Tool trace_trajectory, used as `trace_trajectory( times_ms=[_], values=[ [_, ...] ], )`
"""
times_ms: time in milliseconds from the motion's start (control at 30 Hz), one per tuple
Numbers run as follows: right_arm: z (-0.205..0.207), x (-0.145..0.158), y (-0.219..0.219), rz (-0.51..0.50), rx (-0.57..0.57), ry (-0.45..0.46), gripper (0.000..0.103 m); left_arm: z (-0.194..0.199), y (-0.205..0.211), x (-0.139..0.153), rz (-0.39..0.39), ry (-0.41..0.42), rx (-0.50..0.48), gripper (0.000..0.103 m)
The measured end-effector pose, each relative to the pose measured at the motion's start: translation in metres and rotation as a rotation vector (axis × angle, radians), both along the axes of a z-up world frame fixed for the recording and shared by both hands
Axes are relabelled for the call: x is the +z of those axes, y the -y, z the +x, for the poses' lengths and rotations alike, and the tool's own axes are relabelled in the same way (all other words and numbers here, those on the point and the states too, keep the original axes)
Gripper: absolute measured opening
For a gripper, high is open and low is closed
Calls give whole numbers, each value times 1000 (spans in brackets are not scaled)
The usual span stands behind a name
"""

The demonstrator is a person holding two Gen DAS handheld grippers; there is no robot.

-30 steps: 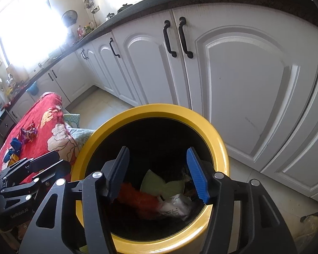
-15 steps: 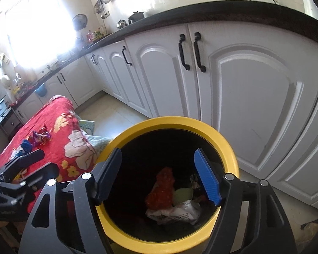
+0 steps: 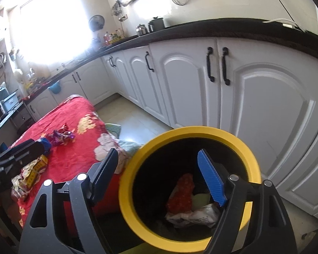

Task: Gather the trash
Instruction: 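Move both open tools back from the bin toward the table trash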

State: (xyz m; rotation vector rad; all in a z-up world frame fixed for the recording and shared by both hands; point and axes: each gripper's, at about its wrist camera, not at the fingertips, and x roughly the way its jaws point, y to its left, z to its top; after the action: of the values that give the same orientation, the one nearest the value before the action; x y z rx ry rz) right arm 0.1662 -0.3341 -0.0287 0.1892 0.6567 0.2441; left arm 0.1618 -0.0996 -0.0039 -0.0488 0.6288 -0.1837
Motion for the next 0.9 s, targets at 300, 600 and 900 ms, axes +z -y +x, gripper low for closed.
trace_trajectory(
  times_ms=[300, 600, 900],
  values=[
    [-9, 15, -39, -8, 68, 27, 77, -13, -47, 18, -31, 40, 80, 92],
    [-20, 22, -78, -18, 133, 41, 78, -25, -84, 24, -42, 47, 140, 92],
    [-27, 24, -117, -33, 205, 41, 78, -40, -133, 29, -30, 55, 218, 92]
  ],
)
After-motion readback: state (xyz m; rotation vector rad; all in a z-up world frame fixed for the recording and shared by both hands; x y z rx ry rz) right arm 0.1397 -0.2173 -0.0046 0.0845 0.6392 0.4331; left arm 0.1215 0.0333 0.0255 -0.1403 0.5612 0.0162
